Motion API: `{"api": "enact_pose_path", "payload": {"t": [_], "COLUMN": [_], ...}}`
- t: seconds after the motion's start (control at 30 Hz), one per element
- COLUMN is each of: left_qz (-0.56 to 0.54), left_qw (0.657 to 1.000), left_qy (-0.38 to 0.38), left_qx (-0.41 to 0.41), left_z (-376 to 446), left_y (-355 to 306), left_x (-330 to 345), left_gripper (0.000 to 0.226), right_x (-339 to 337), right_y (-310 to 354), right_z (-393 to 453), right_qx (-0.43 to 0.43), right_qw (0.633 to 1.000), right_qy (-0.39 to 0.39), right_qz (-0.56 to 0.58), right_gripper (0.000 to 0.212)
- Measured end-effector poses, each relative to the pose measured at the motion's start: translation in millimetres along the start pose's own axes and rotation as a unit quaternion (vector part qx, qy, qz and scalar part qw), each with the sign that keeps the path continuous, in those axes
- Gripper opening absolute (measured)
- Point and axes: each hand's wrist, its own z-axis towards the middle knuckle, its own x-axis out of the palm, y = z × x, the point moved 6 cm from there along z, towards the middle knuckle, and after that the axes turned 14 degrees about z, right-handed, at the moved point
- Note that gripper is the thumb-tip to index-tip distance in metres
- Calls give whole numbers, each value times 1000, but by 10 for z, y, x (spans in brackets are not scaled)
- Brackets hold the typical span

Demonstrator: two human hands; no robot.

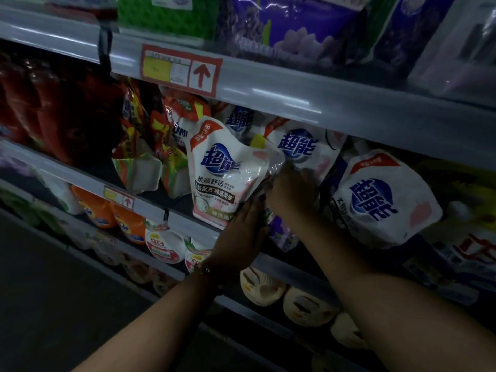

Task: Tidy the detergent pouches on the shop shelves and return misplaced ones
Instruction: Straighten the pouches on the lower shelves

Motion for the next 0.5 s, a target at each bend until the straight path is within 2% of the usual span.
{"api": "enact_pose_path", "payload": {"t": [0.07, 0.13, 0.33, 0.43, 0.5], "left_qz": [-18, -51, -113, -213, -317], "left_qw": [1000, 998, 991, 976, 944], "left_qy": [-1, -23, -45, 15, 86], "left_qx": [0, 3, 50, 36, 0], "left_z": [21, 49, 139, 144, 89], "left_y": [19, 50, 149, 163, 150], "left_x": [-16, -88, -217, -83, 48], "left_gripper": [73, 70, 67, 60, 45], "right_x": [2, -30, -117, -221, -319], "right_y": [19, 43, 72, 44, 10], "right_z": [78, 89, -76, -115, -158], "right_qx": [15, 7, 43, 72, 96], "right_qw": [998, 997, 996, 989, 981], "right_qy": [19, 11, -29, -45, -47], "right_qz": [-58, -79, 71, 122, 160], "right_gripper": [34, 24, 31, 30, 31]}}
